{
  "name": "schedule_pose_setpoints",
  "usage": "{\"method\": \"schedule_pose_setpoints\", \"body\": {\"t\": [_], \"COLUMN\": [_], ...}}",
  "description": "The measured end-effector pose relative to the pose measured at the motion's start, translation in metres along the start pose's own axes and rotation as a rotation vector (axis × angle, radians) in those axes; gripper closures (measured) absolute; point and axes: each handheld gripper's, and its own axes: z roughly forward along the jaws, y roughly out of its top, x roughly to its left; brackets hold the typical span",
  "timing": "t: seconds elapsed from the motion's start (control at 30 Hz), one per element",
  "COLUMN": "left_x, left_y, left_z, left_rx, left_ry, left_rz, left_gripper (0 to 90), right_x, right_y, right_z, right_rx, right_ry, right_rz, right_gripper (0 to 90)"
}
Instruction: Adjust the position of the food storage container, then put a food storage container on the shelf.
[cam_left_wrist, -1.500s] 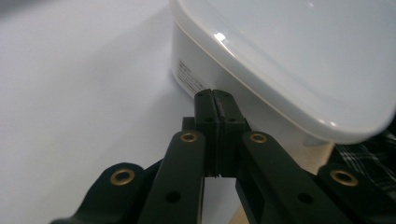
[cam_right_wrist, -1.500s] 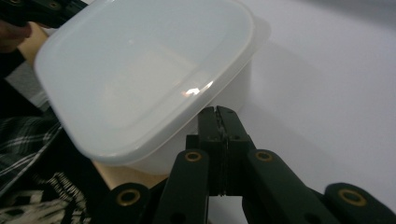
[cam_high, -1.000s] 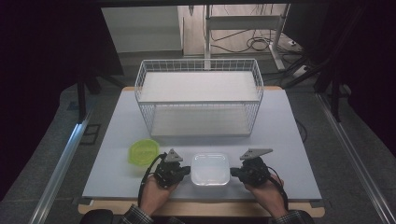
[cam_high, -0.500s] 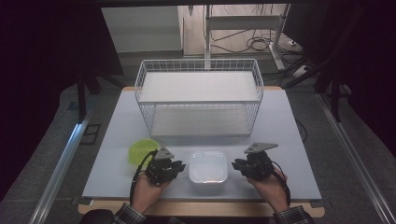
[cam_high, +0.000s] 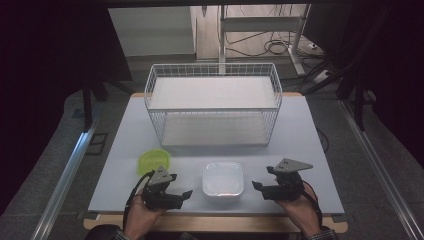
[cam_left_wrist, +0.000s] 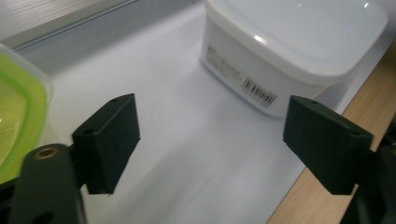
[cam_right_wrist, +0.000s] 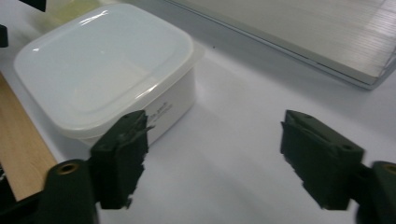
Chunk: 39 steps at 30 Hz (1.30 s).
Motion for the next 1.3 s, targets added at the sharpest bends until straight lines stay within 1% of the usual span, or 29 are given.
{"method": "schedule_pose_setpoints", "body": {"t": [0.1, 0.17, 0.3, 0.4, 0.5, 0.6, 0.67, 0.77, 0.83, 0.87, 0.97, 1.03, 1.13, 1.2, 1.3], "left_x": [0.002, 0.001, 0.000, 0.001, 0.000, -0.003, -0.004, -0.007, -0.008, -0.007, -0.005, -0.004, -0.003, -0.002, -0.003], "left_y": [-0.001, -0.001, -0.001, 0.000, 0.002, 0.007, 0.010, 0.014, 0.017, 0.018, 0.022, 0.024, 0.029, 0.033, 0.039], "left_z": [0.000, 0.001, 0.003, 0.006, 0.008, 0.010, 0.012, 0.014, 0.015, 0.015, 0.017, 0.018, 0.019, 0.019, 0.022], "left_rx": [-0.017, -0.024, -0.042, -0.049, -0.024, -0.015, -0.009, 0.005, 0.006, 0.007, -0.001, -0.001, -0.003, -0.011, -0.010], "left_ry": [-0.010, -0.008, -0.022, -0.042, -0.062, -0.064, -0.078, -0.079, -0.083, -0.087, -0.110, -0.116, -0.109, -0.114, -0.113], "left_rz": [-0.015, -0.015, 0.010, 0.007, -0.015, -0.013, -0.012, 0.003, 0.002, 0.000, -0.016, -0.020, -0.028, -0.028, -0.014], "left_gripper": [12.9, 10.8, 7.1, 5.5, 5.4, 5.8, 5.8, 5.2, 4.5, 4.5, 3.8, 3.8, 5.4, 7.8, 12.0], "right_x": [0.001, 0.000, -0.001, -0.001, -0.001, -0.001, 0.000, 0.002, 0.006, 0.006, 0.008, 0.008, 0.008, 0.009, 0.011], "right_y": [-0.004, -0.004, -0.004, -0.004, -0.005, -0.004, -0.003, 0.000, 0.002, 0.002, 0.003, 0.004, 0.007, 0.009, 0.013], "right_z": [0.001, 0.001, 0.001, 0.001, 0.002, 0.003, 0.003, 0.004, 0.005, 0.005, 0.007, 0.008, 0.008, 0.009, 0.010], "right_rx": [0.014, 0.013, 0.003, -0.002, 0.002, -0.003, -0.011, -0.016, -0.005, -0.005, 0.006, 0.014, 0.019, 0.024, 0.040], "right_ry": [0.000, 0.003, 0.006, 0.011, 0.015, 0.020, 0.017, 0.020, 0.037, 0.037, 0.059, 0.069, 0.076, 0.082, 0.107], "right_rz": [-0.002, 0.006, 0.009, 0.015, 0.017, 0.018, 0.020, 0.017, 0.020, 0.020, 0.026, 0.032, 0.051, 0.065, 0.085], "right_gripper": [15.5, 14.3, 12.7, 11.8, 11.1, 10.9, 10.3, 8.7, 6.1, 6.1, 4.1, 4.0, 6.1, 9.7, 15.9]}}
